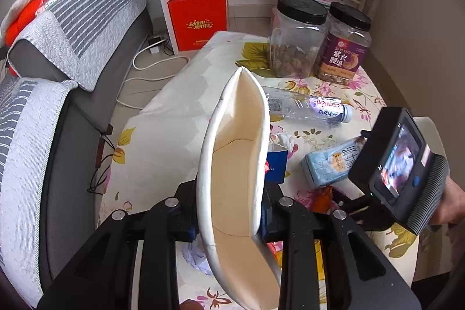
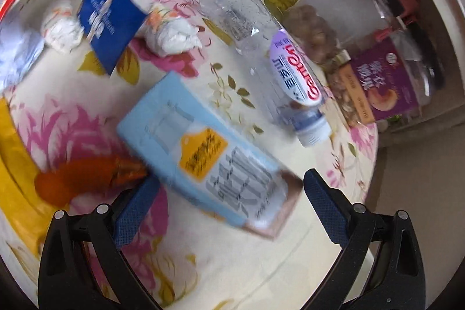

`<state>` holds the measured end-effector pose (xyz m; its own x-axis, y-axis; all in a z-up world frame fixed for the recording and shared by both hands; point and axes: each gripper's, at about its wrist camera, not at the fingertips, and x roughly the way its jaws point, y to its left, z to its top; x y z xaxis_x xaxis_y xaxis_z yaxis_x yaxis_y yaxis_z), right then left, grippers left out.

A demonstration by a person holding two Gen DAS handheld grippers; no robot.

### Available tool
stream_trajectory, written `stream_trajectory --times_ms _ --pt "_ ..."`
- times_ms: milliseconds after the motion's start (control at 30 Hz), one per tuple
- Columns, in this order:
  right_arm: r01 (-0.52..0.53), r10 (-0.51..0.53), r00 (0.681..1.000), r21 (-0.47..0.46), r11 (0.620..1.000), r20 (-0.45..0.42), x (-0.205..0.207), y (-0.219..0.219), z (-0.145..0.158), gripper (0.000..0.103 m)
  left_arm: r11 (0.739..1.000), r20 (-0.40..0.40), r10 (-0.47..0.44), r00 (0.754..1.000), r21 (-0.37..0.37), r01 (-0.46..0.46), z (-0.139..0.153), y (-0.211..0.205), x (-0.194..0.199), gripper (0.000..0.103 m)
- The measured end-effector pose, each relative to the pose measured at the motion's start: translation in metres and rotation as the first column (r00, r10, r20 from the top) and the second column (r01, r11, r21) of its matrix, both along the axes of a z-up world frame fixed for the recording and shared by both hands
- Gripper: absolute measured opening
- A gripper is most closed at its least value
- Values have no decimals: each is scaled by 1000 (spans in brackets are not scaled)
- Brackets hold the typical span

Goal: Collect trash
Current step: 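Grasp the blue milk carton with the right tool, then drop the milk carton into the wastebasket by opening the right tool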

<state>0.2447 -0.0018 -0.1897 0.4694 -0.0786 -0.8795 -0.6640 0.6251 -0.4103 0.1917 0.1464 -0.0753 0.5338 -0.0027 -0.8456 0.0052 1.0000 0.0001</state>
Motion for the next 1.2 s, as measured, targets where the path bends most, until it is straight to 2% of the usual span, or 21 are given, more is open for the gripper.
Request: stream_trajectory --times_ms 67,100,167,233,300,367,400,433,467,700,1100,1200 --pt "13 -13 1000 30 999 -16 8 1 1 91 1000 -6 2 1000 -3 -2 -3 -2 2 29" --pt "21 -20 1000 46 999 -21 11 0 3 84 1000 -8 1 1000 -4 -1 -3 -2 3 29" --pt "43 -40 999 77 996 -34 15 -1 5 77 1000 -10 -2 1000 -4 2 -4 -2 4 29" --pt "78 -76 997 96 992 -19 18 -2 7 64 1000 -11 -1 1000 -2 1 -5 -3 5 29" --pt "134 -133 991 136 982 -20 24 -8 12 54 1000 -11 3 1000 -4 -3 -6 -3 6 29" --pt "213 -207 977 216 953 -50 30 -19 20 49 1000 -9 10 1000 -3 -10 -6 -2 6 29" --pt "238 -232 971 243 940 -54 31 -23 23 35 1000 -7 14 1000 -2 -14 -6 -2 6 29" --pt "273 -266 962 274 922 -65 34 -28 27 27 1000 -4 21 1000 0 -21 -6 -1 6 29" --pt "305 -289 952 305 902 -95 34 -31 30 26 1000 -3 25 1000 -1 -25 -6 0 6 29" --pt "408 -389 911 432 804 -136 19 -36 49 25 998 13 62 998 -13 -62 -3 9 5 29" --pt "407 -473 880 588 699 -46 -29 -39 118 25 988 94 150 984 -61 -145 15 14 -9 29" --pt "414 -498 866 629 658 -49 -40 -49 126 25 986 125 162 979 -53 -156 20 9 -16 29"
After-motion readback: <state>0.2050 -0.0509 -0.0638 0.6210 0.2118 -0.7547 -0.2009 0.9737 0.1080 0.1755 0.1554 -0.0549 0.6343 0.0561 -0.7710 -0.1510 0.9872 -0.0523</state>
